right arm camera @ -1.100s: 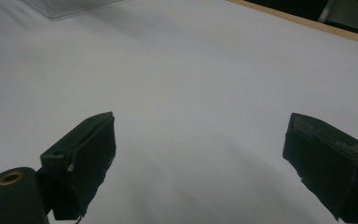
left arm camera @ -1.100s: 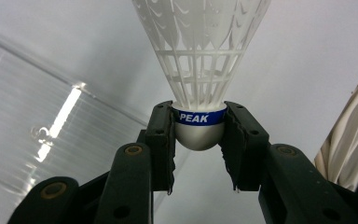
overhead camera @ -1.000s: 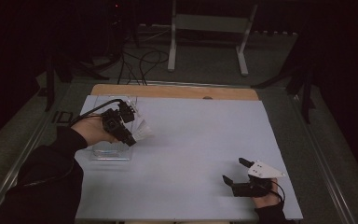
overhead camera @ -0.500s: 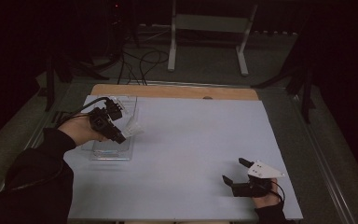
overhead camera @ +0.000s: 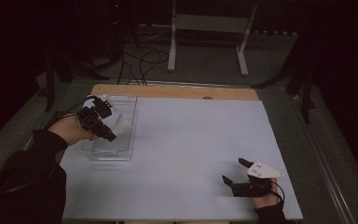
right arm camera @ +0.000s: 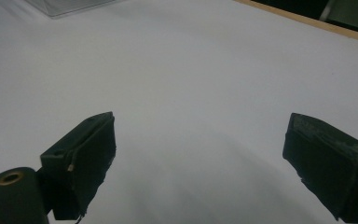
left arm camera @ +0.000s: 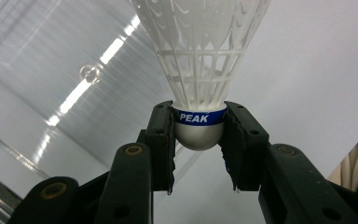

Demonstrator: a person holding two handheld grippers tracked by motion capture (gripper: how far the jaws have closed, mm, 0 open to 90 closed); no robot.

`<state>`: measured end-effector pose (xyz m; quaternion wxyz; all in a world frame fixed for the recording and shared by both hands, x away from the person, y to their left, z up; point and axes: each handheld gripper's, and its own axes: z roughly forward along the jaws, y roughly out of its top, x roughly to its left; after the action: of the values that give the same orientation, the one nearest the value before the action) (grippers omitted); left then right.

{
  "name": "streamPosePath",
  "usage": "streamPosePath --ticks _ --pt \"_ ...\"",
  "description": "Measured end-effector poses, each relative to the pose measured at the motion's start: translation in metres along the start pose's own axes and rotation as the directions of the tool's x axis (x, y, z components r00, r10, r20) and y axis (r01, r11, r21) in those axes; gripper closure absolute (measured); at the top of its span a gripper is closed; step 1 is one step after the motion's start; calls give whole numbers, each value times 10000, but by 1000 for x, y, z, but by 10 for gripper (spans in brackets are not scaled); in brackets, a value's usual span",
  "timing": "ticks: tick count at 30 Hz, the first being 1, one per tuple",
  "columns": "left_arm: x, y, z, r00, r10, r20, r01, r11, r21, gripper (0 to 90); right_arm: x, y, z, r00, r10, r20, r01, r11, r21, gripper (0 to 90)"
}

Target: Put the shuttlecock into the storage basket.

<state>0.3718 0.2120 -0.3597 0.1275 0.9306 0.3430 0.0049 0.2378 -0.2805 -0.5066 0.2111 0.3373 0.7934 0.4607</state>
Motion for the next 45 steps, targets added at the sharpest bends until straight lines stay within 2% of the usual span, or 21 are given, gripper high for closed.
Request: streamPosePath --ticks 10,13,14,21,22,26,31,38,42,45 --pt "10 -12 -1 9977 -635 -235 637 9979 85 664 0 0 0 10000 -19 10 19 10000 3 91" --pt "12 -15 0 9969 -705 -352 711 9973 157 664 0 0 0 10000 -5 -2 5 10000 3 91" --pt "14 -18 1 9957 -849 -367 855 9962 167 664 0 0 0 10000 -16 -5 16 10000 4 91" --pt "23 -27 1 9916 -1184 -517 1195 9926 192 664 0 0 0 10000 5 -8 -5 10000 5 91" --pt "26 -30 1 9888 -1374 -574 1384 9903 136 663 0 0 0 10000 7 -10 -7 10000 30 91" --pt "31 -36 0 9859 -1469 -804 1498 9882 314 664 1 0 1 10000 -23 -29 23 10000 24 92" --pt "35 -43 -2 9835 -1613 -822 1639 9861 259 664 1 0 1 10000 9 -23 -9 10000 33 91" --pt "41 -51 -3 9771 -1937 -885 1961 9804 183 663 1 0 1 10000 19 -49 -18 10000 64 91" --pt "42 -52 -1 9764 -1989 -839 2006 9796 125 663 1 0 2 10000 21 -57 -21 10000 71 92" --pt "44 -53 3 9808 -1805 -733 1811 9835 25 663 1 0 2 10000 -6 -76 6 10000 89 92"
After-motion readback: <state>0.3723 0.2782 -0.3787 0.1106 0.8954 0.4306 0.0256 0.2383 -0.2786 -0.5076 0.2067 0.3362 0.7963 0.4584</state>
